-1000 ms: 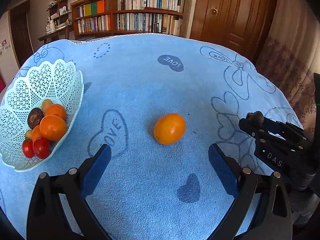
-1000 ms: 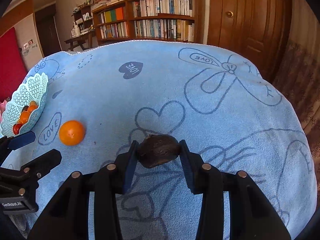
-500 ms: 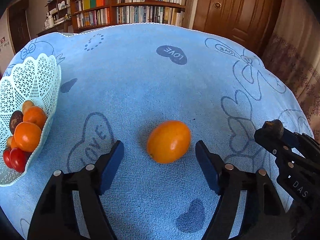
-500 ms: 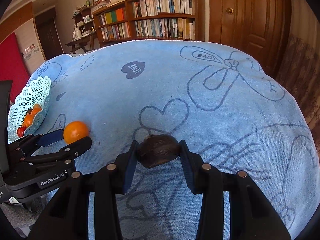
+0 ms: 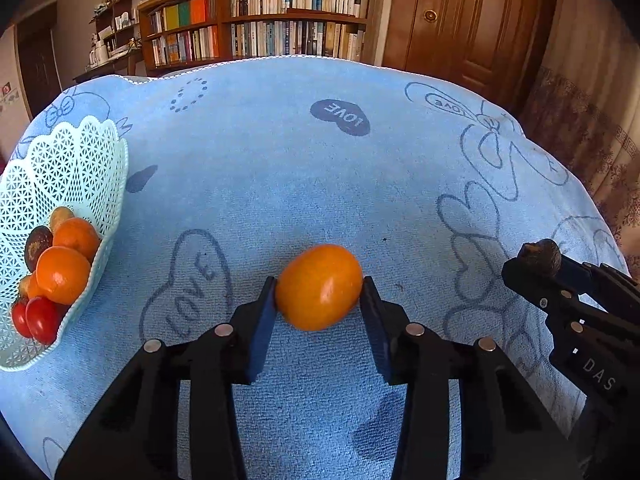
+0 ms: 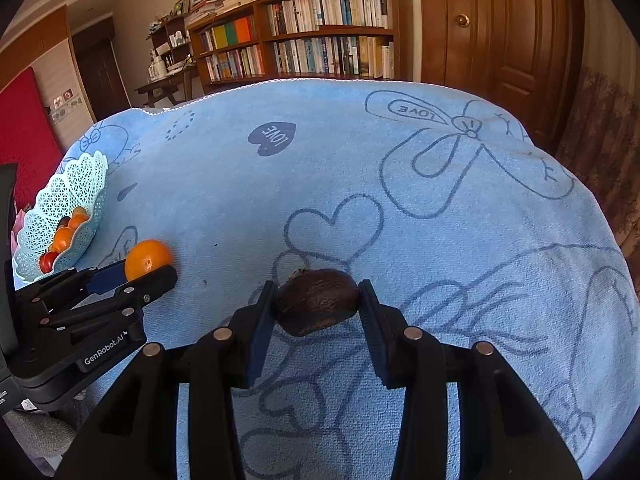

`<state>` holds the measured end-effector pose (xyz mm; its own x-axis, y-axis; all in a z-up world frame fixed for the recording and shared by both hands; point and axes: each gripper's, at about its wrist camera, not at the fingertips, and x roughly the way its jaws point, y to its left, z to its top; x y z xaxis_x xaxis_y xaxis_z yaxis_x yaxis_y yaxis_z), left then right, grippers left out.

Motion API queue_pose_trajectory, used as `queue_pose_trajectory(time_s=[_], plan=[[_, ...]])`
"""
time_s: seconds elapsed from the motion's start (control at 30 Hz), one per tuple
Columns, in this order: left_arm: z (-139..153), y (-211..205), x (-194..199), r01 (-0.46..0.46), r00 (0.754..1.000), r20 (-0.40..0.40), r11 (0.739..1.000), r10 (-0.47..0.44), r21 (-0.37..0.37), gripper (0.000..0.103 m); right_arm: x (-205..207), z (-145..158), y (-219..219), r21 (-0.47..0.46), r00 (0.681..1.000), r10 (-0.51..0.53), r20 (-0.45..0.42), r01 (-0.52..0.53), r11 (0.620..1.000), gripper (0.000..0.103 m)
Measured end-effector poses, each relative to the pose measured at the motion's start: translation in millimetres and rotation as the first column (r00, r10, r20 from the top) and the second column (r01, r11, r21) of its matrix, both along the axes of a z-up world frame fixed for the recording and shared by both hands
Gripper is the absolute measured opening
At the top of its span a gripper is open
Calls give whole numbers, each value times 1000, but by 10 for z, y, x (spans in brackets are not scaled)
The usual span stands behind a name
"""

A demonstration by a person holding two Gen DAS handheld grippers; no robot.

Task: Organize fruits
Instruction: 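Move the left tool to the last orange and grasp it, then lower the orange into the basket and open the left tool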

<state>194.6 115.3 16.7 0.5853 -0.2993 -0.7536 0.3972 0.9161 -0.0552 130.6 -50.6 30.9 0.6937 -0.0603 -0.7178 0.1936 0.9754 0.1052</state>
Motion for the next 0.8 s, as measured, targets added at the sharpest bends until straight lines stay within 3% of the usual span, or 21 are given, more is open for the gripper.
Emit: queue_pose_trajectory(time_s=[0.5, 0.8], plan=[[194, 296, -196, -65, 996, 68, 998, 65, 2, 43, -36, 14, 45, 3, 1000, 15, 9, -15, 1000, 42], [411, 680, -206, -145, 983, 108, 989, 149, -40, 43, -24, -27, 128, -4, 999, 34, -1, -34, 999, 42]])
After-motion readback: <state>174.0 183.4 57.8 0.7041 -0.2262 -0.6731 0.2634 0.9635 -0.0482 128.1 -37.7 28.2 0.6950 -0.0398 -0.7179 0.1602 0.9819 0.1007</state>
